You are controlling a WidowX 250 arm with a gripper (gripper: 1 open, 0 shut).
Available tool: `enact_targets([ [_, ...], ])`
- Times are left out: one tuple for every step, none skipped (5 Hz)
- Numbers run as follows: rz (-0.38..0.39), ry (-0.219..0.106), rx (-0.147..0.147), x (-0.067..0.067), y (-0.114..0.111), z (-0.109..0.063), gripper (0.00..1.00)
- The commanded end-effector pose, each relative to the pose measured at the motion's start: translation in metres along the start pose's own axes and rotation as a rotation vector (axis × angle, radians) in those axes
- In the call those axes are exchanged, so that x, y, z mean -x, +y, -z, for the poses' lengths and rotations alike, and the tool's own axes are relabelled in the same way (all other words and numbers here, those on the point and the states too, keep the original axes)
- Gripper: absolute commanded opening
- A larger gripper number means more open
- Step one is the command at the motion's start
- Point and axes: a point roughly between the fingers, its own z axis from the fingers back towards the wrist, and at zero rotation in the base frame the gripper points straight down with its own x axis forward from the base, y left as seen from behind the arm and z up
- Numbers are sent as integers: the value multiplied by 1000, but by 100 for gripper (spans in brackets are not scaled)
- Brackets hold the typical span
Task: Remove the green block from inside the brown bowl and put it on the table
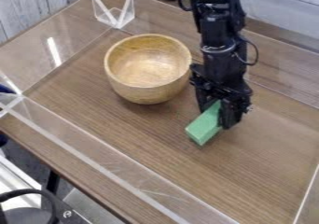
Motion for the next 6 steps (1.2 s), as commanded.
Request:
enact_targets([
  [4, -59, -23, -12, -7, -16, 0],
  [-12, -48, -28, -12, -10, -13, 0],
  [-15, -36, -41, -12, -8, -11, 100],
  [-20, -58, -27, -8, -11, -21, 100],
  [-24, -97, -21, -3, -16, -39, 100],
  [-31, -129, -62, 0, -22, -66, 100],
])
